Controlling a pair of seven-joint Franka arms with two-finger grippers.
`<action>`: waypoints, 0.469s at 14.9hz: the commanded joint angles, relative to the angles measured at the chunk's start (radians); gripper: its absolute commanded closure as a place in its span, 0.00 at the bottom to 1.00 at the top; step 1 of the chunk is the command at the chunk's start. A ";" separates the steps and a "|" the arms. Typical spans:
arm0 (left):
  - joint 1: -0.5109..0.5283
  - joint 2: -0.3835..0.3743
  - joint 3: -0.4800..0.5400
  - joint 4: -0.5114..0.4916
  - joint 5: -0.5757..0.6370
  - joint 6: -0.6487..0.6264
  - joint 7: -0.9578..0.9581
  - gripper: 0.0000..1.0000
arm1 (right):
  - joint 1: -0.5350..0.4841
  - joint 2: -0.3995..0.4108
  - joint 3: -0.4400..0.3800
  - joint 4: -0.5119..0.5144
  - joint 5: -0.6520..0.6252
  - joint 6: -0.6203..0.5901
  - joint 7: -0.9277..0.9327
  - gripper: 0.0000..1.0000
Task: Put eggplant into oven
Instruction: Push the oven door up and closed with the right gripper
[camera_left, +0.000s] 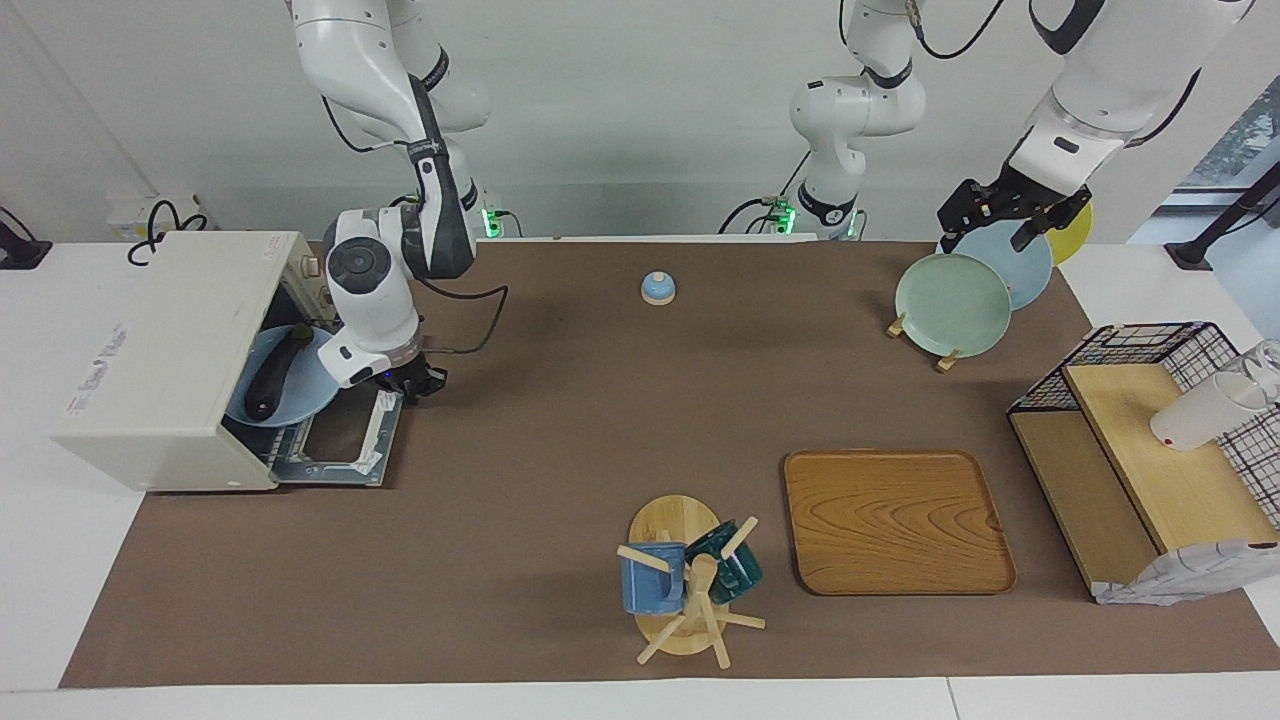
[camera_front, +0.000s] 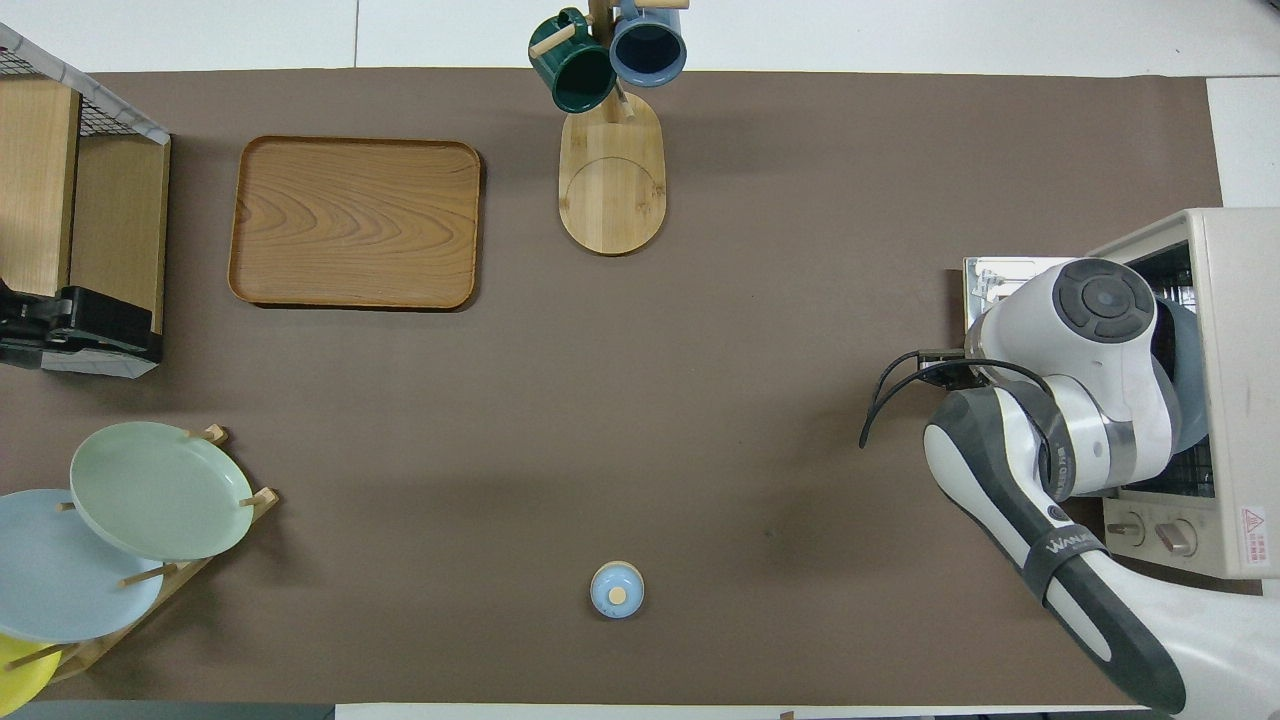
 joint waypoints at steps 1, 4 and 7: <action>0.004 -0.008 0.002 -0.008 -0.002 -0.012 0.009 0.00 | -0.014 -0.002 0.004 -0.012 -0.007 0.021 -0.031 1.00; 0.004 -0.008 0.002 -0.008 -0.002 -0.012 0.009 0.00 | -0.014 0.006 0.002 0.022 -0.087 -0.009 -0.095 1.00; 0.004 -0.008 0.002 -0.008 -0.002 -0.012 0.009 0.00 | -0.020 0.004 0.002 0.121 -0.145 -0.150 -0.152 1.00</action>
